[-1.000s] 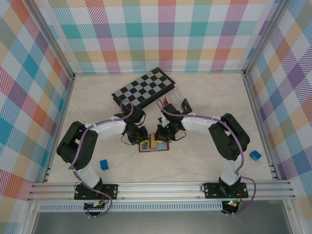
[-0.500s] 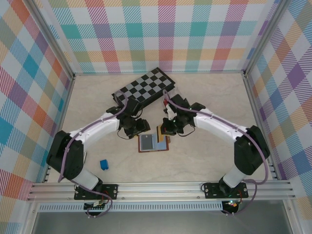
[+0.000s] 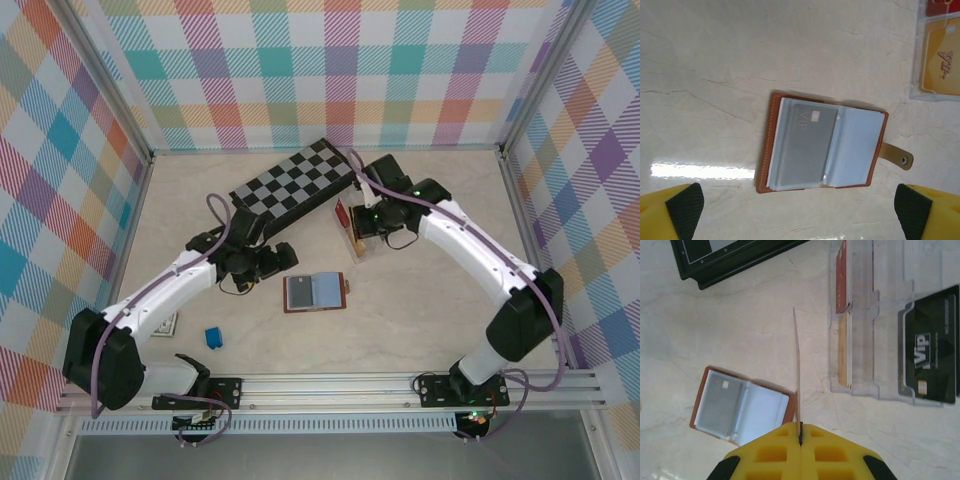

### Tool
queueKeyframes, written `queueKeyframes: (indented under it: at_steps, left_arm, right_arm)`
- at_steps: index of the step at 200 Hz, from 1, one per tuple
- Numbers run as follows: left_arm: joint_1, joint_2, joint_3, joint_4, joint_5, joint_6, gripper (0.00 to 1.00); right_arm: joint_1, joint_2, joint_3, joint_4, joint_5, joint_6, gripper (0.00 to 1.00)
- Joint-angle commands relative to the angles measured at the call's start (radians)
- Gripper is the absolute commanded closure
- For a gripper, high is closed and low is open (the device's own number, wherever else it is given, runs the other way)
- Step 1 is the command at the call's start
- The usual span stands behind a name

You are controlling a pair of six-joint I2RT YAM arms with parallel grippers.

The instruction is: Take the credit cards out of the card holder

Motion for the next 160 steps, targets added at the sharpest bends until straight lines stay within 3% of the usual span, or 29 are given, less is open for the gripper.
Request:
queueKeyframes:
  at_steps: [1,39,96,160]
  left_arm:
    - [0.016,-0.03,-0.053,0.082,0.056,-0.042,0.0]
    - [0.019,-0.027,-0.09,0.108,0.048,-0.064,0.0]
    - [0.022,-0.046,-0.107,0.103,0.016,-0.07,0.0]
    - [0.022,-0.033,-0.128,0.148,0.057,-0.079,0.0]
  right_arm:
    - [-0.004,0.093,0.083,-0.087,-0.02,-0.074,0.99]
    - [-0.008,0.246,0.206,-0.173,0.06,-0.095,0.99]
    - [-0.03,0.422,0.344,-0.282,0.064,-0.089,0.98]
    - [-0.036,0.517,0.411,-0.345,0.114,-0.112,0.96]
